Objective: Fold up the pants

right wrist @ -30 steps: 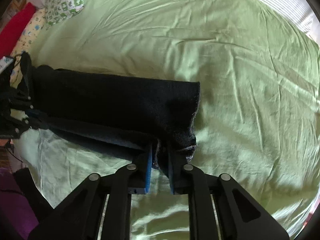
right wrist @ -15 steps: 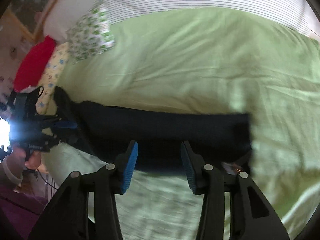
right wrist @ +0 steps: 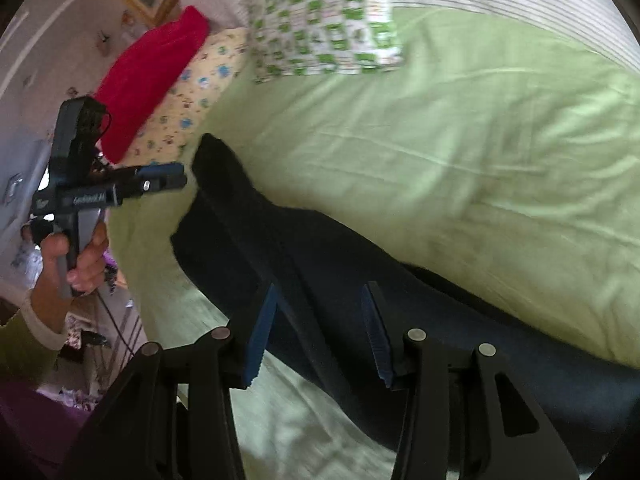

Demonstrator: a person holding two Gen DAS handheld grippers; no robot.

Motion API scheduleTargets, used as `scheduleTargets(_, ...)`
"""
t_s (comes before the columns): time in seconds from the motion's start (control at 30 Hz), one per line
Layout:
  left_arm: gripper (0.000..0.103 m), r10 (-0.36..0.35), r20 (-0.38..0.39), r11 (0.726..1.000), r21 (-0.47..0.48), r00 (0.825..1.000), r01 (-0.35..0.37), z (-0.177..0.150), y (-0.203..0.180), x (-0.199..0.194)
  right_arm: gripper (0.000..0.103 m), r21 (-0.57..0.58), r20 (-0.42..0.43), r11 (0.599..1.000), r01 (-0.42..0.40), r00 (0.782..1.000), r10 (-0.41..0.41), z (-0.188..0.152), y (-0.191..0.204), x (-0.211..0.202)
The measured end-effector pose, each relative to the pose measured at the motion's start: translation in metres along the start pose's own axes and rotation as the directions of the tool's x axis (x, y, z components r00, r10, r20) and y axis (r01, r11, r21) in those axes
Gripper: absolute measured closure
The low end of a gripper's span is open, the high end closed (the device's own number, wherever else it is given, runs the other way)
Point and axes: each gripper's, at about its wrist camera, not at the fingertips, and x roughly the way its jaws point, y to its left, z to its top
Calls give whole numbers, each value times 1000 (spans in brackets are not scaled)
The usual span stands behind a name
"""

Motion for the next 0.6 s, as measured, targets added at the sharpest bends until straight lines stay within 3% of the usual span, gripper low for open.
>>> scheduleTargets(0.2,30,49,-13,999,13,999,-48,10,53,4,57,-27,-48,998,-59,997,58,24,25,48)
scheduleTargets(0.37,30,31,-47,999,46,998,-29,10,62,23,57,-56,-97,997,-50,994,44,30,33,85)
scheduleTargets(0.6,29,-21,-74,998,52,997,25,19,76,50,57,-57,-117,998,-32,993,25,35,33,106)
